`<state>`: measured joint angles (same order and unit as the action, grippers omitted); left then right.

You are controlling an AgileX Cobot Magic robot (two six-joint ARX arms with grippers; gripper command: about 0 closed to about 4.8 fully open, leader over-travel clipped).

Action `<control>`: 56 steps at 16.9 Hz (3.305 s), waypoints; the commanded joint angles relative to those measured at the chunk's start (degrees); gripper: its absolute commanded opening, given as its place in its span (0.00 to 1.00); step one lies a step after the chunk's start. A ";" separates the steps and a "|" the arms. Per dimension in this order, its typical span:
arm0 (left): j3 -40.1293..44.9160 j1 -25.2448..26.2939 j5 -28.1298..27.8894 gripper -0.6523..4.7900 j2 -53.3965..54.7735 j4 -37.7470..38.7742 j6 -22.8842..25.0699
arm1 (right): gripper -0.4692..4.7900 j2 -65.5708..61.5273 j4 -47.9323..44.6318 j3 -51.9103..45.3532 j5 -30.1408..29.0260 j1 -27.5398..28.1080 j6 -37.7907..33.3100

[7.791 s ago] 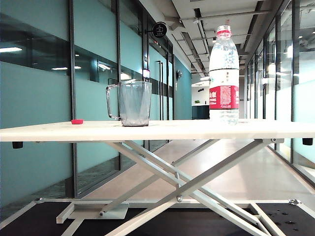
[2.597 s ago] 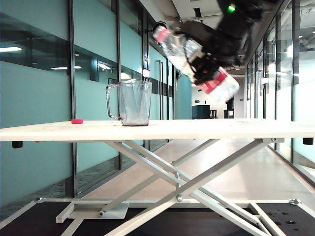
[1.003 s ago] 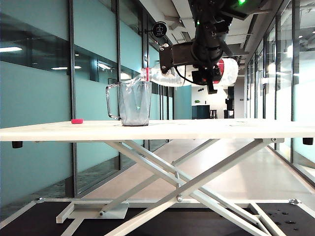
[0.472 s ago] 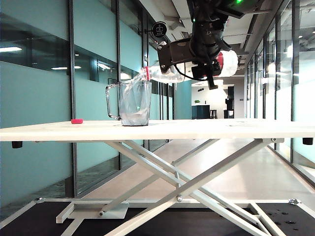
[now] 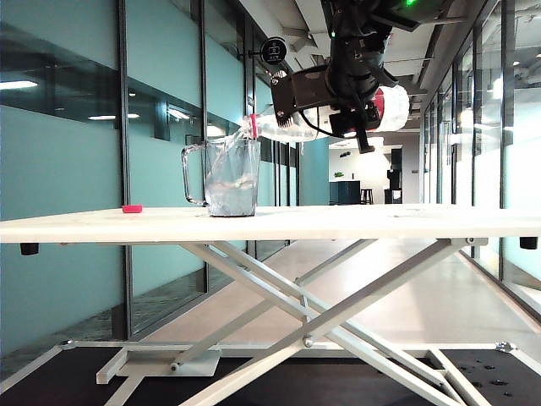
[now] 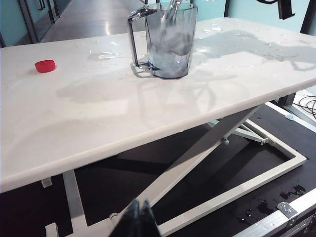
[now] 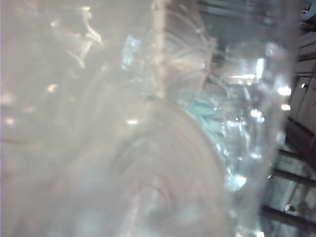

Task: Pick up the mineral water bottle on the table and pour water into the mug until it's half full.

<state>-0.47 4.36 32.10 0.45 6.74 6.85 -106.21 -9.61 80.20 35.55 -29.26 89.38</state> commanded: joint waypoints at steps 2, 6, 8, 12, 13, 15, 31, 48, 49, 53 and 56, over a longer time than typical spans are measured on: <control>-0.11 0.04 0.04 0.11 0.04 -0.17 0.24 | 0.41 0.81 0.87 0.63 -4.81 -0.09 -18.78; -0.11 0.04 0.04 0.11 0.02 1.42 0.24 | 0.40 0.79 3.87 0.55 -15.04 0.13 -40.79; -0.11 0.04 0.04 0.11 0.02 1.40 0.28 | 0.41 0.79 3.80 0.52 -17.62 1.01 -51.76; -0.11 0.04 0.07 0.11 0.02 1.42 1.29 | 0.41 0.68 -5.55 -3.41 -33.55 6.25 -74.75; -0.11 0.04 0.07 0.11 0.02 1.42 1.40 | 0.41 0.66 -9.55 -5.31 -36.17 7.41 -77.11; -0.11 0.04 0.09 0.11 0.02 1.40 1.49 | 0.41 0.66 -19.98 -10.08 -41.40 9.64 -79.41; -0.11 0.04 0.09 0.11 0.04 1.40 1.75 | 1.00 -2.84 -32.41 -18.32 -58.95 15.17 -89.26; -0.11 0.00 0.09 0.11 -0.02 1.33 1.27 | 0.07 50.10 -6.62 -52.17 -56.26 16.61 -83.56; -0.11 0.02 0.07 0.11 -0.04 1.31 1.29 | 0.07 57.13 -4.83 -55.91 -53.57 16.61 -85.15; -0.11 0.00 0.07 0.11 -0.04 1.31 1.27 | 0.07 74.79 -2.14 -65.46 -50.01 16.55 -87.30; -0.11 0.02 0.09 0.11 -0.04 1.29 1.29 | 0.07 88.13 -2.01 -73.46 -48.19 16.55 -89.44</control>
<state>-0.54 4.36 32.10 0.36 7.79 8.14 -20.71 -11.25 8.16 -13.50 -12.64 0.45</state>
